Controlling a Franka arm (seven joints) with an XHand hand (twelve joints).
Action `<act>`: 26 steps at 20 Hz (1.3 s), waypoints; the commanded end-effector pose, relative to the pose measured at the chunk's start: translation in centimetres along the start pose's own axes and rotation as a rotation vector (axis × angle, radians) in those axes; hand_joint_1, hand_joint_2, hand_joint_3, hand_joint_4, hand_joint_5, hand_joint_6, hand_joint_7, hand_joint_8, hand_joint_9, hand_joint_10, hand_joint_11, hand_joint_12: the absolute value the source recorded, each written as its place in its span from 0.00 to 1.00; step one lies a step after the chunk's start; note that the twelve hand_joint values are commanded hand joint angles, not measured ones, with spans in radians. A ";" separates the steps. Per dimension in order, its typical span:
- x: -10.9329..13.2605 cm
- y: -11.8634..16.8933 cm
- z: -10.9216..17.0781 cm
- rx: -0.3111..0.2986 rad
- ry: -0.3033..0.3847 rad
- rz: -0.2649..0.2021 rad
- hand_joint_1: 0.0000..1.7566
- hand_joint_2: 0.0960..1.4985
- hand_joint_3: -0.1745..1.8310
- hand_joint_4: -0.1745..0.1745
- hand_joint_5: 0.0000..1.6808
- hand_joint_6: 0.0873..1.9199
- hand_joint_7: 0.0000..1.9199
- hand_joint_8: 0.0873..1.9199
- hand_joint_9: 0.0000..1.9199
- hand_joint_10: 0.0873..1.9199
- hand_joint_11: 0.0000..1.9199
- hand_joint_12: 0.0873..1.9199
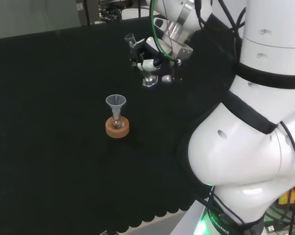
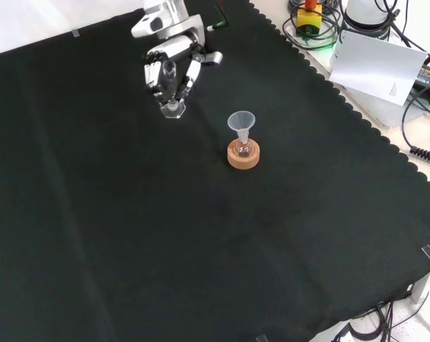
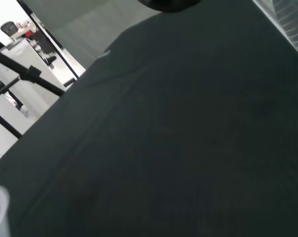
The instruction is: Pour the water from the graduated cylinder into the round-bottom flask.
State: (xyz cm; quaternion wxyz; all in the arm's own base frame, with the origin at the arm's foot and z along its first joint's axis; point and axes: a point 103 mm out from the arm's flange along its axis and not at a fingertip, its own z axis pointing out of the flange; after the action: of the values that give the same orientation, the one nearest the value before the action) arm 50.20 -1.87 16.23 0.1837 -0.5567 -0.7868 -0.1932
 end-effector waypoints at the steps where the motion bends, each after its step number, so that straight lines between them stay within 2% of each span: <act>1: 0.8 -5.9 -2.2 0.055 -0.076 0.030 0.73 0.70 0.09 0.00 0.63 0.43 0.56 0.42 0.74 0.00 0.64 0.36; 5: 1.7 -8.3 -2.6 0.113 -0.119 0.037 0.73 0.70 0.09 0.00 0.63 0.43 0.56 0.42 0.74 0.00 0.64 0.36; 12: 3.4 -11.8 -1.7 0.255 -0.254 0.032 0.73 0.70 0.09 0.00 0.63 0.43 0.57 0.42 0.74 0.00 0.64 0.36; 20: 3.5 -12.1 -0.7 0.434 -0.392 0.029 0.73 0.69 0.09 0.00 0.64 0.42 0.57 0.42 0.74 0.00 0.64 0.36; 26: 4.0 -11.4 -0.4 0.518 -0.483 0.040 0.73 0.69 0.09 0.00 0.64 0.42 0.57 0.41 0.75 0.00 0.65 0.36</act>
State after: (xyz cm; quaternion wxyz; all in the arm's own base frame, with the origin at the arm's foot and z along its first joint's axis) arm 37.89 -3.55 17.51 0.1405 -0.5503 -0.8175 0.0955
